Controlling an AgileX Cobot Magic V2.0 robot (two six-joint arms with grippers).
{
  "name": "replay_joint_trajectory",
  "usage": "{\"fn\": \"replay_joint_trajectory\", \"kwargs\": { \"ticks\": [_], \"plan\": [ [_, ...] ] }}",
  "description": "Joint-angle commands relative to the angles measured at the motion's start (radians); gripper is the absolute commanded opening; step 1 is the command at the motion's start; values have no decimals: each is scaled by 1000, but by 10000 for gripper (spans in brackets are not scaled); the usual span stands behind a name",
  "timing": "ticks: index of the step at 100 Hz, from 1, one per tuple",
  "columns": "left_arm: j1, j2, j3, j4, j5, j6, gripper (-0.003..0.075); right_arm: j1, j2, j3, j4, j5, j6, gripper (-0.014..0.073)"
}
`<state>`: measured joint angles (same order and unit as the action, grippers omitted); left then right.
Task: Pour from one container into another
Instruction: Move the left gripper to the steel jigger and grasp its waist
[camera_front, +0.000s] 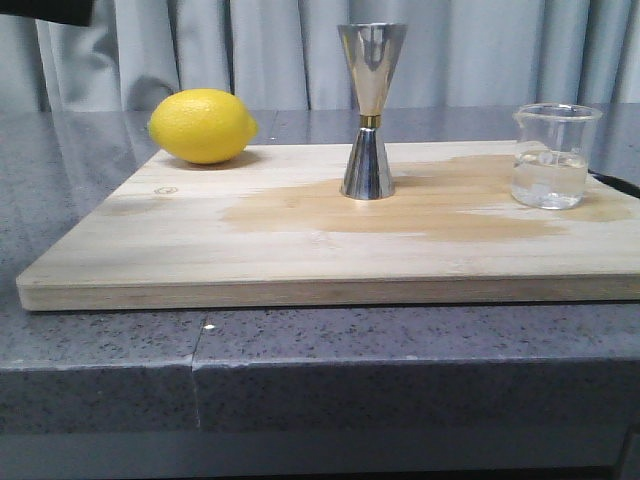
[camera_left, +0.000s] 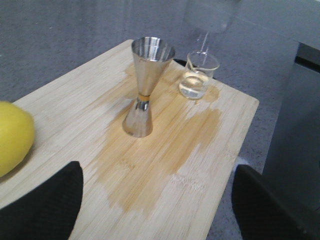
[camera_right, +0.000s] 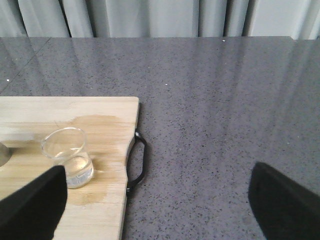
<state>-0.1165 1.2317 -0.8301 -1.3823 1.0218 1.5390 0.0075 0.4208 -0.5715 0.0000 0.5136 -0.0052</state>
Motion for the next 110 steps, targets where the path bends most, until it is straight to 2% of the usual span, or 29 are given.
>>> {"fn": "replay_joint_trajectory", "kwargs": {
  "ticks": [1,12,25,33,80,110],
  "plan": [
    [-60,53,-32,-166,14,142,565,-6,16,-34,0,-74,-8,666],
    [-125,144,-32,-257,14,302,565,-6,16,-34,0,-74,-8,666],
    [-178,243,-32,-447,14,412,565,-6,16,-34,0,-74,-8,666],
    [-206,288,-49,-459,14,465,565,-6,16,-34,0,-74,-8,666],
    [-326,582,-352,-459,19,472,565,-6,16,-30,0,-72,-8,666],
    [-365,646,-433,-459,10,472,564,-6,16,-30,0,-70,-8,666]
  ]
}}
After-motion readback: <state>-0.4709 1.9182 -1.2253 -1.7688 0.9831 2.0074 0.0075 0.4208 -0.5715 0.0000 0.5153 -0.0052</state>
